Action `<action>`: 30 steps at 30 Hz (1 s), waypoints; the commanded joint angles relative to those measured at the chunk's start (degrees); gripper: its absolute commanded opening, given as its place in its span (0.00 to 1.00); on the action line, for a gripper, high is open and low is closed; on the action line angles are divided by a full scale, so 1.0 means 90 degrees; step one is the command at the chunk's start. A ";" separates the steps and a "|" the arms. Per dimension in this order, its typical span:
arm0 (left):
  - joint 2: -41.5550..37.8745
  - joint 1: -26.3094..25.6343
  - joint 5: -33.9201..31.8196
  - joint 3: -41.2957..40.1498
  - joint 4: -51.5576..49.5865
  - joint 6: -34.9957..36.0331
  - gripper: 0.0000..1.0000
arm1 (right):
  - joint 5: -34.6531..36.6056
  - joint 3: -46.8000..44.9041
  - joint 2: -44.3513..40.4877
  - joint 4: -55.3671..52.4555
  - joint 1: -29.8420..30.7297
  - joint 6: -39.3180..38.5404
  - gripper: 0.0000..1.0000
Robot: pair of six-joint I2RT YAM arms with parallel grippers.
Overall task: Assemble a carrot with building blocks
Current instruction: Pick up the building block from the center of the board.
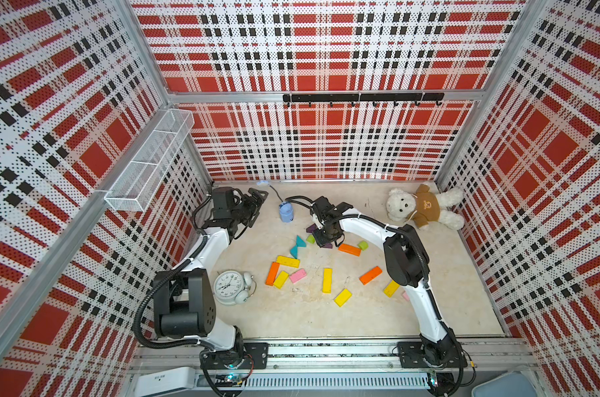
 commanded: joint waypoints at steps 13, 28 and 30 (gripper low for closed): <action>0.0018 -0.0085 0.0090 -0.0009 0.0171 0.0009 0.96 | 0.0206 -0.0333 0.0093 0.0228 0.0012 -0.0347 0.37; 0.0019 -0.0083 0.0144 0.0011 0.0193 0.0044 0.96 | 0.0589 -0.0685 -0.0450 0.0492 -0.0196 -0.1029 0.25; 0.0015 -0.0103 0.0150 0.0011 0.0207 0.0058 0.96 | 0.0627 -0.0787 -0.0530 0.0600 -0.0333 -0.1057 0.24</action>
